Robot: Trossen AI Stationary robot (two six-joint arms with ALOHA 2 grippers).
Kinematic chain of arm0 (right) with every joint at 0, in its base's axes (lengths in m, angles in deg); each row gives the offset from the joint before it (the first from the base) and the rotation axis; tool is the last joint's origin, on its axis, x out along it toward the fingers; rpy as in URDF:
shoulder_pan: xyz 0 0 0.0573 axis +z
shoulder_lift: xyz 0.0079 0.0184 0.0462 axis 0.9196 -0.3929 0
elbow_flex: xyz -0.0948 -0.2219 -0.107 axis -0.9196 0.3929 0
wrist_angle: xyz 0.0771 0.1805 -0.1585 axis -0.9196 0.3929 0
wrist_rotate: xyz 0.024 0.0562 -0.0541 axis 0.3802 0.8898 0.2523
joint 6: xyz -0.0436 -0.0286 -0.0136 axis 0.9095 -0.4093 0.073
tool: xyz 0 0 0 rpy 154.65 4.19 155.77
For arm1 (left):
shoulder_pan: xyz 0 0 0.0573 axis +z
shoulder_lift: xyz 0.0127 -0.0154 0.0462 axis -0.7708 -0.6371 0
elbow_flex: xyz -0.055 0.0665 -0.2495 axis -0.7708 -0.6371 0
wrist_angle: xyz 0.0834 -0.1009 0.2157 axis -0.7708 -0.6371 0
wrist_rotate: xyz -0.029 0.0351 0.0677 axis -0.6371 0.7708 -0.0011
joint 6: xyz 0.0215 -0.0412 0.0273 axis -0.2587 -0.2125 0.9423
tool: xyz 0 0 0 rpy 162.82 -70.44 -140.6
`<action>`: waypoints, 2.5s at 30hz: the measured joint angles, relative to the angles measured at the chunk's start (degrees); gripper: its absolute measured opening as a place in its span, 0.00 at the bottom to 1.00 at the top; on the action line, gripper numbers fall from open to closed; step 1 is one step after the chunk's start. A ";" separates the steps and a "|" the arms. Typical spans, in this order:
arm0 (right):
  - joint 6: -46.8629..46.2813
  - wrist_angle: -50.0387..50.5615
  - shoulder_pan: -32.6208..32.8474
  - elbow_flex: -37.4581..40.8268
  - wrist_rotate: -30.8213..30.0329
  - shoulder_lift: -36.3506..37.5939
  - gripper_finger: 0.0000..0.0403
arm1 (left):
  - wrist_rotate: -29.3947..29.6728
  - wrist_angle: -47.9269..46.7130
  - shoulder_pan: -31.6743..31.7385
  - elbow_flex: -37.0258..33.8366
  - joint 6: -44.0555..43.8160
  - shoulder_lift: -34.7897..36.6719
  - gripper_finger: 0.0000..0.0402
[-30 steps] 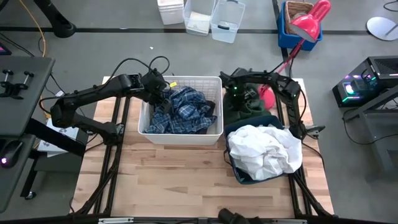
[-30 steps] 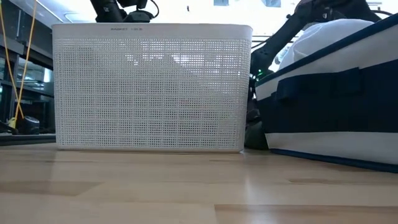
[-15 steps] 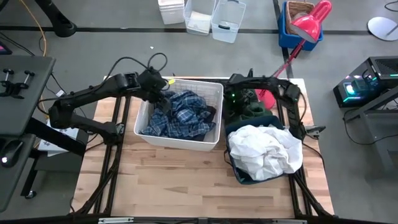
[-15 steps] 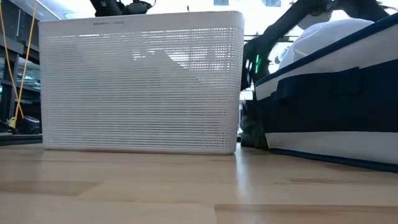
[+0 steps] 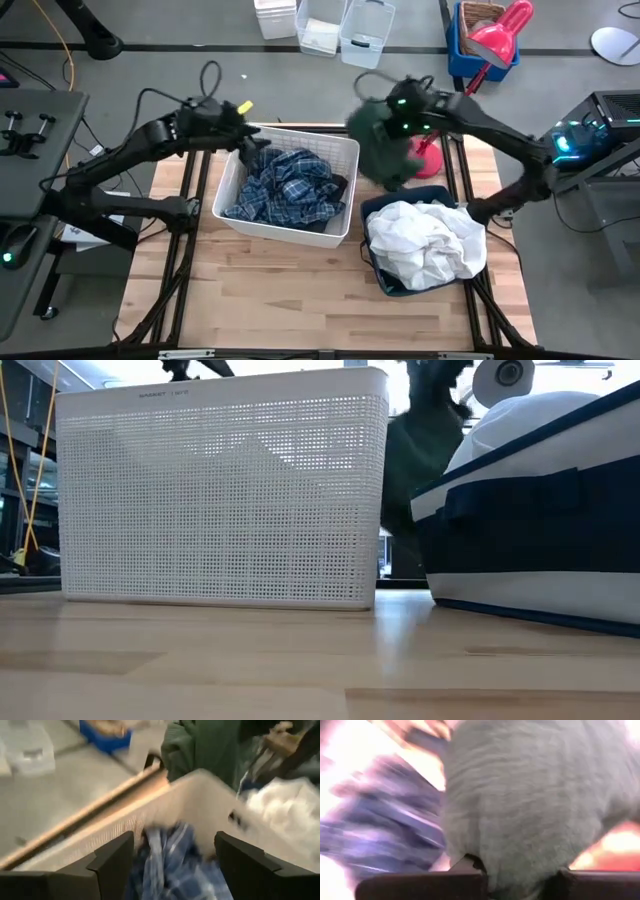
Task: Sort clothes
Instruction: Put the green shirt into the white bin, then return to Home Position
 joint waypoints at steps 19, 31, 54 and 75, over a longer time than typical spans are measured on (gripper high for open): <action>-0.49 -52.68 19.64 -3.06 4.84 -7.03 0.04 | 1.17 20.98 -0.02 0.00 6.44 6.17 0.66; -0.12 -26.09 21.35 -3.10 -0.46 -16.33 0.03 | 1.16 20.68 -0.02 0.00 8.48 6.29 0.66; 13.67 -10.04 21.41 -12.06 -0.80 -11.47 0.78 | 1.14 20.76 -0.02 0.00 10.43 6.27 0.66; 19.05 1.62 21.46 -11.62 -2.75 -6.08 0.78 | -5.66 23.79 -0.04 0.00 8.37 6.27 0.66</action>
